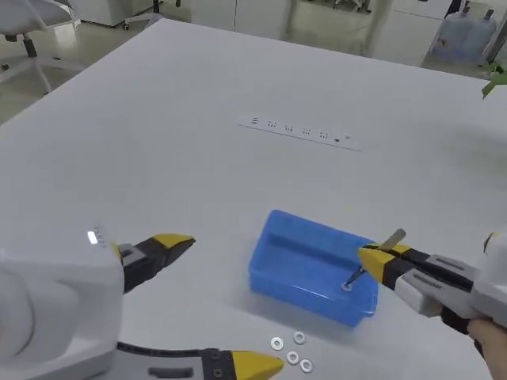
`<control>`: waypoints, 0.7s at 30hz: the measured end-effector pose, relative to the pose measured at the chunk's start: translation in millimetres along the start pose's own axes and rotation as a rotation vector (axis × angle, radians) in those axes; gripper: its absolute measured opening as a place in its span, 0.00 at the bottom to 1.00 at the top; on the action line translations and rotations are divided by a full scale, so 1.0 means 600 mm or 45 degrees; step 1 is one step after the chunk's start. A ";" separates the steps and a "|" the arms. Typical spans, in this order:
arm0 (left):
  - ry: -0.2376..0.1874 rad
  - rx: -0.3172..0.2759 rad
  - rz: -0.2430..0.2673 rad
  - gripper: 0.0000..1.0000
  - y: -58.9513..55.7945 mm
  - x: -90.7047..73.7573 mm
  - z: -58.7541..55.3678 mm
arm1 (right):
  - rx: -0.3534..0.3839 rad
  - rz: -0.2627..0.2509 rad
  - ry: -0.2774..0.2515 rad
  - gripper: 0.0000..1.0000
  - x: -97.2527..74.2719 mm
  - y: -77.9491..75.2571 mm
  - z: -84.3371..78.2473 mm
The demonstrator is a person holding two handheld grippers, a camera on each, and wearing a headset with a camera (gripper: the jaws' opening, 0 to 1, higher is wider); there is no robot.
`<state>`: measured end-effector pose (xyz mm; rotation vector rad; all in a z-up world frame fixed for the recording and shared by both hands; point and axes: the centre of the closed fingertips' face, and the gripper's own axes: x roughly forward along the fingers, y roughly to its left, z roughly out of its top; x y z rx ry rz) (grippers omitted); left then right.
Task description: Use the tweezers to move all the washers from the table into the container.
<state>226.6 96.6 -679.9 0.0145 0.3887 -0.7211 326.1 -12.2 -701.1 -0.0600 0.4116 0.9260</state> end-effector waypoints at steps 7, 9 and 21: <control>-0.001 0.005 -0.014 0.92 -0.006 0.002 0.000 | 0.006 0.089 -0.011 0.02 -0.014 0.058 -0.005; -0.003 0.007 -0.016 0.92 -0.007 0.002 0.001 | 0.010 0.121 0.011 0.02 -0.012 0.074 -0.019; 0.013 0.007 -0.010 0.91 -0.007 -0.003 -0.006 | 0.101 0.219 0.169 0.02 0.013 0.107 -0.116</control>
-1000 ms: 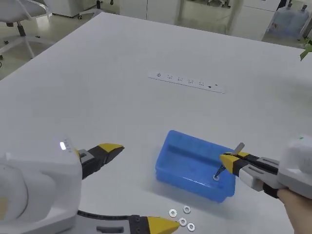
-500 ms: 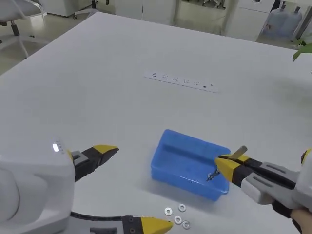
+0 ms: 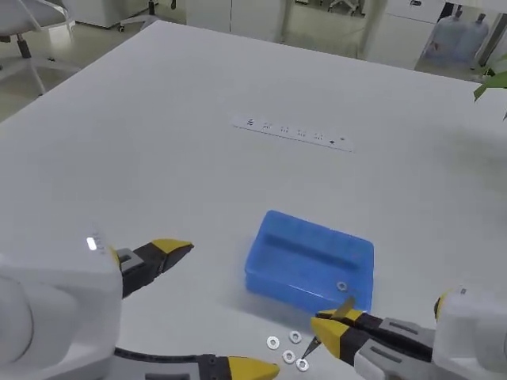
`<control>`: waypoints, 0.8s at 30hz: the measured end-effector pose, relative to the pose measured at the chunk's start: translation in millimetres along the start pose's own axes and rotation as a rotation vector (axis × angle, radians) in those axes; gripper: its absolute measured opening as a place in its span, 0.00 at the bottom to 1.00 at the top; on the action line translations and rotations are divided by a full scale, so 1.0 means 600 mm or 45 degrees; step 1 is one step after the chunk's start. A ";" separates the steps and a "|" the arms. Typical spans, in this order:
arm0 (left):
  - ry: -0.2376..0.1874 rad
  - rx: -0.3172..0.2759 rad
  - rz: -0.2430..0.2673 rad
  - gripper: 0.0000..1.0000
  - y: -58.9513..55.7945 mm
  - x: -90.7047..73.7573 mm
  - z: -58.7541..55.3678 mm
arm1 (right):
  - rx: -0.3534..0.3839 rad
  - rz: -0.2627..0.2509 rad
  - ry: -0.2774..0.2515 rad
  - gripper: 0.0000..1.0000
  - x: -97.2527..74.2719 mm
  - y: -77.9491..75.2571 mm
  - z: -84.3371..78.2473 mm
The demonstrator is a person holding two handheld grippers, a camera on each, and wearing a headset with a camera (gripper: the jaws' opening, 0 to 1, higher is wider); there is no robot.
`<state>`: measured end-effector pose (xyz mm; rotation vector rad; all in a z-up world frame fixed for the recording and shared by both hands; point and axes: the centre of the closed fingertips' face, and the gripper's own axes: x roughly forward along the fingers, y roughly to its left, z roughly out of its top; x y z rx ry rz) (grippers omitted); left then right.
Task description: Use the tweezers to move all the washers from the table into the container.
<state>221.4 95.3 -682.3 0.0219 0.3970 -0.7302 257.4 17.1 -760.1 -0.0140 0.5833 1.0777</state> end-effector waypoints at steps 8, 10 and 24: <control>0.007 0.002 0.002 0.91 -0.001 0.000 -0.002 | -0.007 0.015 0.028 0.02 0.004 0.006 -0.013; 0.009 0.005 0.001 0.90 -0.002 0.000 -0.002 | -0.023 0.024 0.034 0.02 0.005 0.008 -0.015; 0.008 0.007 -0.010 0.90 -0.004 0.002 -0.003 | -0.513 0.120 0.188 0.02 0.011 0.068 -0.033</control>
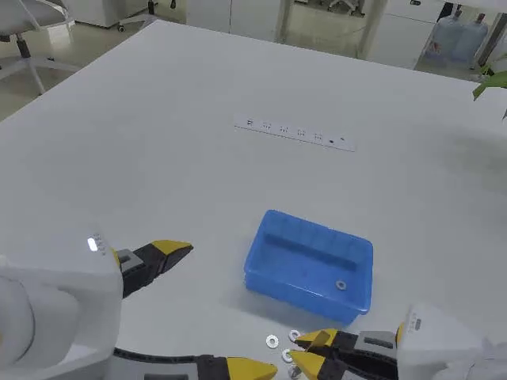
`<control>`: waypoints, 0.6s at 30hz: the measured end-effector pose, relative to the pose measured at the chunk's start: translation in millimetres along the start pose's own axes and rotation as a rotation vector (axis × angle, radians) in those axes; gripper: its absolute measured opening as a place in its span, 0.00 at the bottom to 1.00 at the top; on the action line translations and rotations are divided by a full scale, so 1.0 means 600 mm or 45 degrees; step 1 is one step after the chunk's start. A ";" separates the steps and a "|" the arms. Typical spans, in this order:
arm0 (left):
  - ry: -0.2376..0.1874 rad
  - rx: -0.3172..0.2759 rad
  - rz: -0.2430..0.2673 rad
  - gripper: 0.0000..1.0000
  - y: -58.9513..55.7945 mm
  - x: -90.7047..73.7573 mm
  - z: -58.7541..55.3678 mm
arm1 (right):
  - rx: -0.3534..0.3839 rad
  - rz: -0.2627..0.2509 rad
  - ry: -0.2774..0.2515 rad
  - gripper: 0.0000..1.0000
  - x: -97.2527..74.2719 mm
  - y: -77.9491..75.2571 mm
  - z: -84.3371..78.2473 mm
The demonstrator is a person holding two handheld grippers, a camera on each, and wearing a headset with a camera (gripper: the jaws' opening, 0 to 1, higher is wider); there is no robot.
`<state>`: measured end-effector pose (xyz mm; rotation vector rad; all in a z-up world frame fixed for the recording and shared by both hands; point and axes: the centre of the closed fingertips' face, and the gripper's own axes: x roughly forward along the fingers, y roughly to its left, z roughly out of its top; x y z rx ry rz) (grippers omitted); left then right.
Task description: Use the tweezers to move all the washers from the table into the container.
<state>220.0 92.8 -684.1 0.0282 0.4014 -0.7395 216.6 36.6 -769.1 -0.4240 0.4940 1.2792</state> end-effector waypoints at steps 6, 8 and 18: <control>0.006 0.014 0.000 0.90 -0.001 0.000 -0.001 | 0.024 0.014 -0.011 0.02 0.004 0.005 0.002; 0.001 0.006 0.001 0.90 -0.001 -0.001 0.000 | 0.037 0.009 -0.019 0.03 0.004 0.005 0.000; 0.005 0.008 -0.006 0.90 -0.002 -0.001 -0.001 | 0.128 -0.030 -0.010 0.02 0.002 -0.012 -0.012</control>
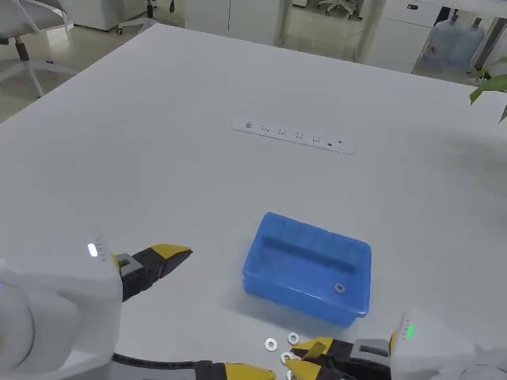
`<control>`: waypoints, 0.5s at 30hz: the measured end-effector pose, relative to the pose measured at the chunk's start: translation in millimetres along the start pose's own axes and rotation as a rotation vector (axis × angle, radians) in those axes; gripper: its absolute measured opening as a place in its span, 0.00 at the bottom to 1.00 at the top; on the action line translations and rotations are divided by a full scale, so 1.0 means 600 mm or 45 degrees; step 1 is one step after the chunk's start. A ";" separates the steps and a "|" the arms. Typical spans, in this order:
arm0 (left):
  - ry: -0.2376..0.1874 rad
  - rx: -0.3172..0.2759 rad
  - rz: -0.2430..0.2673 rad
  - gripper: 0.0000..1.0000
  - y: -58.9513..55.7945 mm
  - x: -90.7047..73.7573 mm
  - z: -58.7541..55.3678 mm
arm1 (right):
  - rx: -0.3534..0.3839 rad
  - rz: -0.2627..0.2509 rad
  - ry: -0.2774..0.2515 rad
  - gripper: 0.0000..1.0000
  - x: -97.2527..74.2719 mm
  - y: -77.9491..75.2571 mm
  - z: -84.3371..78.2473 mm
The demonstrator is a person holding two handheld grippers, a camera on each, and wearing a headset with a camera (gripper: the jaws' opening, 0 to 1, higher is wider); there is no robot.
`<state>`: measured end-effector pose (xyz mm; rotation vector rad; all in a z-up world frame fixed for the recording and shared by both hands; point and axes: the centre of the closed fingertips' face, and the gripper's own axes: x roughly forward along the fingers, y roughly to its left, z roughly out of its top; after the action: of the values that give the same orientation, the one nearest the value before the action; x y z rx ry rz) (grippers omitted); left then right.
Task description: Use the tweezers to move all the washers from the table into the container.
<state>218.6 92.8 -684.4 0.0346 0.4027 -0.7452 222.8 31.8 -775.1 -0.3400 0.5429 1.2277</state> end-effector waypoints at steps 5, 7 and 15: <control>-0.005 0.003 0.000 0.90 -0.001 0.001 0.003 | 0.077 -0.034 0.000 0.02 -0.006 -0.012 -0.001; -0.006 -0.001 0.000 0.90 -0.001 0.000 0.003 | 0.090 -0.040 -0.011 0.02 -0.013 -0.015 0.004; 0.000 0.000 -0.010 0.90 -0.004 0.001 0.001 | 0.071 -0.107 -0.059 0.02 -0.046 -0.048 0.047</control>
<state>217.8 90.3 -683.7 0.0334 0.4032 -0.7526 249.7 15.9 -737.4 -0.2835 0.5173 1.1346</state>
